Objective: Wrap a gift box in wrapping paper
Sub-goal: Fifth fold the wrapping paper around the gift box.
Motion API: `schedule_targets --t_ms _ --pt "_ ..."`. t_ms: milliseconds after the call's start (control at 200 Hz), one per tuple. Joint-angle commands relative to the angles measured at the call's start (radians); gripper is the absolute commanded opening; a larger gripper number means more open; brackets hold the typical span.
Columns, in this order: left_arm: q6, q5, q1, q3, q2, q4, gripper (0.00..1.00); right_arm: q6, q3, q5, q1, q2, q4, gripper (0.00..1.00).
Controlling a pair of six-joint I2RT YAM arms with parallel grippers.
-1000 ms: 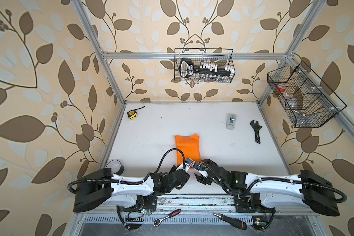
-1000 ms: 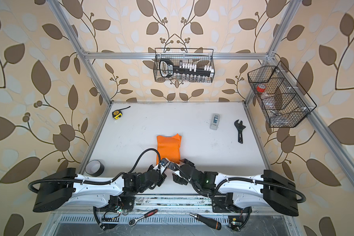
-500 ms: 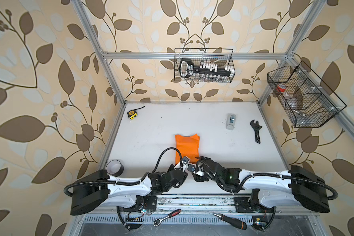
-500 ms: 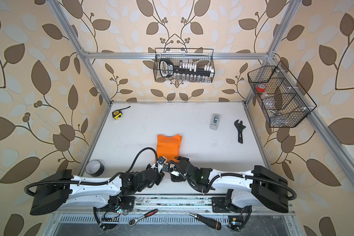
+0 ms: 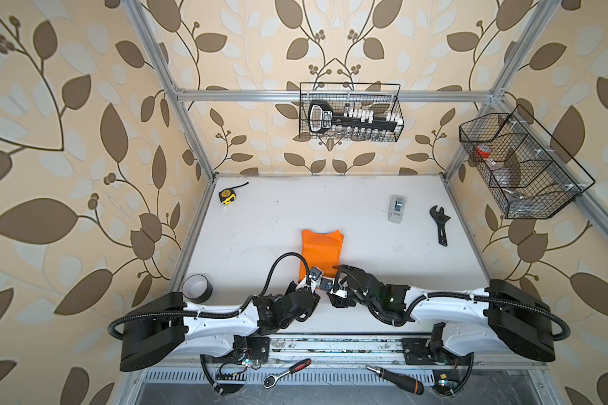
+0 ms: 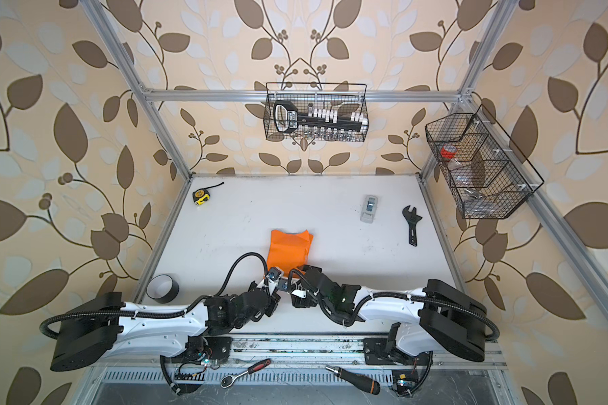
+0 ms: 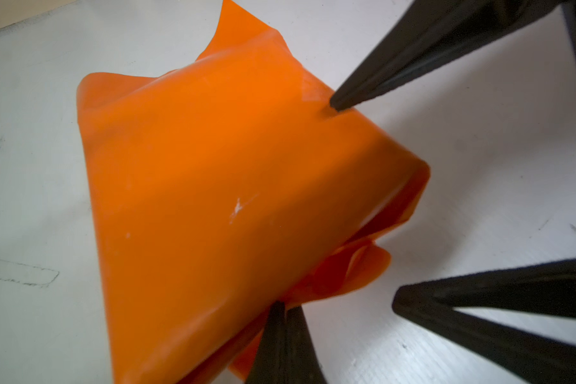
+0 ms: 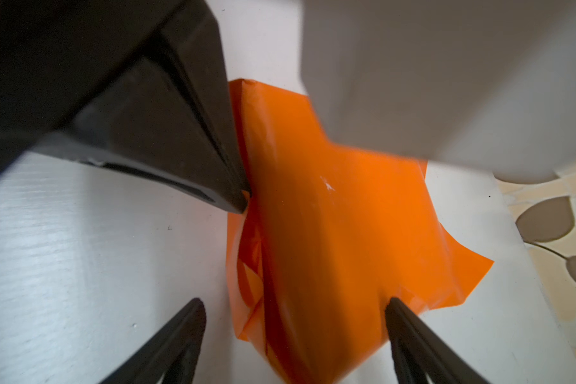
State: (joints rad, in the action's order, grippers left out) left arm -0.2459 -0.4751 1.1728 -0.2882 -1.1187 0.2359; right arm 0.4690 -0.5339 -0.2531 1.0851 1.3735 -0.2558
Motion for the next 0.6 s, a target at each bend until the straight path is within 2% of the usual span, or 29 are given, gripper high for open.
schedule_targets --t_ms 0,350,595 --pt "0.041 0.036 0.016 -0.006 0.023 0.04 0.0 0.028 -0.058 0.028 -0.003 0.037 -0.024 0.84" --pt "0.039 0.04 0.014 -0.006 0.031 0.032 0.0 0.006 -0.075 0.039 -0.014 0.077 -0.038 0.79" --pt "0.04 0.032 0.012 -0.007 0.033 0.04 0.0 -0.006 -0.07 0.042 0.007 0.096 -0.083 0.83"
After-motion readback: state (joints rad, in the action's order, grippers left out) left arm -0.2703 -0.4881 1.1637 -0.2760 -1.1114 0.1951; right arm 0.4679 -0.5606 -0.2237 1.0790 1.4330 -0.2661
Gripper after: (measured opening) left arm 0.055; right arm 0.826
